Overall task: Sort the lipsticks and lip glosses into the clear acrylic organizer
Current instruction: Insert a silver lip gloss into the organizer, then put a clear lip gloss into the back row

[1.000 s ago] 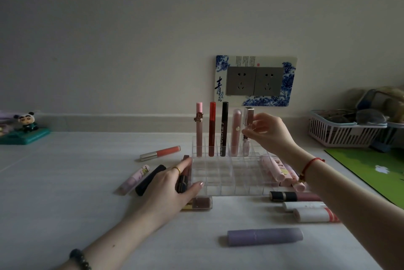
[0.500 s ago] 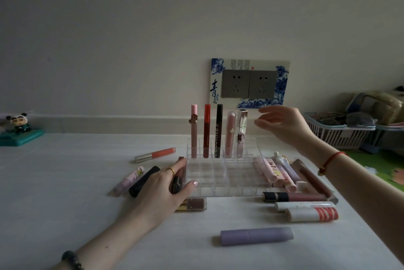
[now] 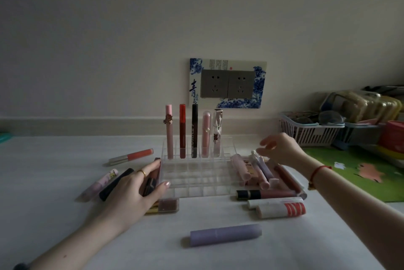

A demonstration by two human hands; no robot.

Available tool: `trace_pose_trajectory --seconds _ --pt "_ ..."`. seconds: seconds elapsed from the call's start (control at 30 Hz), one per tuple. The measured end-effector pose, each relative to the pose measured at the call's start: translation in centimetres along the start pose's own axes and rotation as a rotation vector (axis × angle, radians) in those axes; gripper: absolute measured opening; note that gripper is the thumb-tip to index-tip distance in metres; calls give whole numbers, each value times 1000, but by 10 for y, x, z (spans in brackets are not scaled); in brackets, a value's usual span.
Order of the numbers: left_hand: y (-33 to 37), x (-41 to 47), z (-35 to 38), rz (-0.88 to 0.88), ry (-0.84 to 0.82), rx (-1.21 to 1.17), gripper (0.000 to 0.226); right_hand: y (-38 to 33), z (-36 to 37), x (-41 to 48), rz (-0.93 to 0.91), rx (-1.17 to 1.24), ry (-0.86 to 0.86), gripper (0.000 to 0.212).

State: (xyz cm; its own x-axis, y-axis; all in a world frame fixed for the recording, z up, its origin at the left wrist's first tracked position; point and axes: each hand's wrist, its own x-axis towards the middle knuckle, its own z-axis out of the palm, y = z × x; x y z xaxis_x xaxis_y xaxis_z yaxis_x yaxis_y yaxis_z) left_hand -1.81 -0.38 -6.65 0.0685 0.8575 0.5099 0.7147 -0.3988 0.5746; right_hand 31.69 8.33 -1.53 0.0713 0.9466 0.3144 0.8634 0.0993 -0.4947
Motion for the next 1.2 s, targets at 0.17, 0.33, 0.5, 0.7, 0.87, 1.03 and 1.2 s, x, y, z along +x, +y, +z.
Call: trace_pose_trajectory --seconds 0.17,0.33,0.5,0.7,0.87,1.03,1.2 --pt "-1 1 0 18 3 -2 60 -2 19 5 67 -123 -34 35" --pt "-2 1 1 16 -17 -13 65 -7 28 10 168 -164 -71 31" --pt "-2 2 1 25 -31 1 70 -14 32 8 211 -140 -23 26" --pt "-3 1 1 24 -20 6 63 -20 28 3 230 79 147 33" --pt "-2 1 1 23 -27 24 63 -28 3 -5 189 288 230 27" --pt "1 -1 0 4 -42 30 63 -43 -34 -11 121 412 229 13" --pt "1 -1 -1 6 -65 39 64 -65 -59 -10 -31 540 248 28"
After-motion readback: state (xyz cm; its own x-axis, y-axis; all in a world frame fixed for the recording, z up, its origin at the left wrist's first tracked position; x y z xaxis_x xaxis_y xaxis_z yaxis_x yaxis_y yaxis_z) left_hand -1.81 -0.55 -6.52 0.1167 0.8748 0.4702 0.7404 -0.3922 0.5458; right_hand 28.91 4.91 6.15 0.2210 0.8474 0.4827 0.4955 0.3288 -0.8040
